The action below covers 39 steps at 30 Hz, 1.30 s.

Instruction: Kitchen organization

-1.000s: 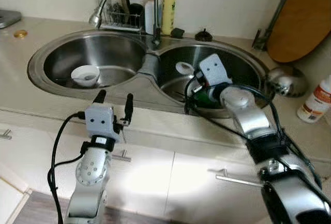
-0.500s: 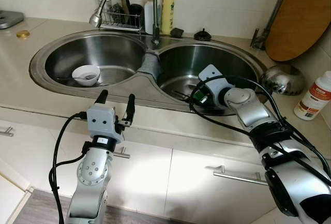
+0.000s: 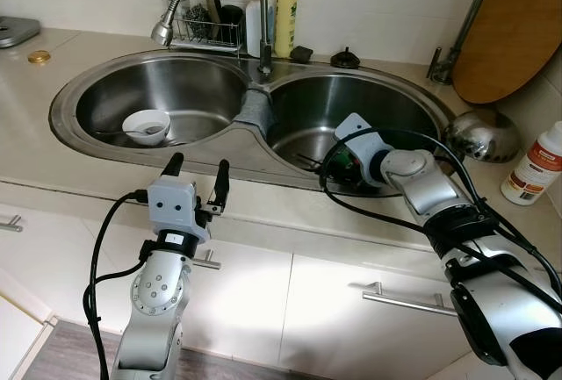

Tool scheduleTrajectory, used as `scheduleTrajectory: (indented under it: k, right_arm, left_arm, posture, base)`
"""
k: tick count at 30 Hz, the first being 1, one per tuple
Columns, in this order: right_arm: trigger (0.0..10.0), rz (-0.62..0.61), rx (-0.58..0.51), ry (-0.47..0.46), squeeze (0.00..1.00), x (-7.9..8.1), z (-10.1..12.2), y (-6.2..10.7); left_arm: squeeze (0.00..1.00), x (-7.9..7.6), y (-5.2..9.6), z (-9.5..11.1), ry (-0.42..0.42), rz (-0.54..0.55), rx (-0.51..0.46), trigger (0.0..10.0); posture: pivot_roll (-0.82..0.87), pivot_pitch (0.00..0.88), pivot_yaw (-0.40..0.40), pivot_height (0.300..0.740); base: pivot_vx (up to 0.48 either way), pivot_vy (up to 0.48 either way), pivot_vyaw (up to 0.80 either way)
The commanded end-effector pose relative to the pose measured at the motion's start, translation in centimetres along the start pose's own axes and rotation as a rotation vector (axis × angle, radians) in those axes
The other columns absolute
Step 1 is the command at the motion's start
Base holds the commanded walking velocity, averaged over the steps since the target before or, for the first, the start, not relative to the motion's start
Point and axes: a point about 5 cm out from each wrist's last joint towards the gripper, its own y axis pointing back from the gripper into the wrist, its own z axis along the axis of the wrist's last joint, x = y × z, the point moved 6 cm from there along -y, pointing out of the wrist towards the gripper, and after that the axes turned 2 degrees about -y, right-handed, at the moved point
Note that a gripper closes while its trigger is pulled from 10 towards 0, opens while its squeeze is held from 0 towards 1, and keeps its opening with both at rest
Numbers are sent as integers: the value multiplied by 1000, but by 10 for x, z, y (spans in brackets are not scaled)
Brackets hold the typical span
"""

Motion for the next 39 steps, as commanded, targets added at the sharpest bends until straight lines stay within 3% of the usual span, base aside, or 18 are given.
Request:
scheduleTrajectory:
  k: [1,3,4,5,7,10,16,23,29,39]
  right_arm:
    - [10000,-57,-82,-32,1000,-9,16,2]
    - [10000,-136,-171,-94,1000,-19,29,6]
    - [10000,-187,-237,-133,933,-25,39,10]
    - [10000,-228,-307,-177,0,-29,47,15]
    - [10000,-306,-426,-231,0,-31,58,28]
    - [10000,-349,-471,-262,0,-30,58,35]
    - [10000,-524,-608,-385,0,-38,45,72]
    - [10000,-629,-621,-412,0,-30,24,100]
    - [10000,-651,-563,-448,0,-23,3,106]
    - [10000,-651,-552,-451,0,-21,5,105]
  left_arm:
    - [0,-3,1,-2,-3,-8,12,10000]
    - [0,-3,1,-3,-2,-7,13,10000]
    - [0,-2,2,-3,-2,-6,14,10000]
    - [0,-2,2,-3,-3,-2,15,10000]
    - [0,0,2,-4,-6,12,22,10000]
    - [0,1,2,-5,-5,16,26,10000]
    - [0,1,2,-4,5,18,24,10000]
    - [0,2,2,-4,14,20,26,10000]
    - [0,1,1,-5,19,8,30,10000]
    - [0,0,-1,-4,15,0,29,10000]
  posture:
    - [111,0,-43,740]
    - [113,0,-44,740]
    - [113,0,-45,740]
    - [113,0,-44,740]
    - [113,0,-41,740]
    - [112,0,-40,740]
    - [107,0,-41,740]
    - [102,0,-49,740]
    - [94,0,-40,740]
    - [97,0,-41,740]
  base:
    - [0,0,0]
    - [0,0,0]
    - [0,0,0]
    - [0,0,0]
    - [0,0,0]
    - [0,0,0]
    - [0,0,0]
    - [0,0,0]
    - [0,51,0]
    - [0,382,-81]
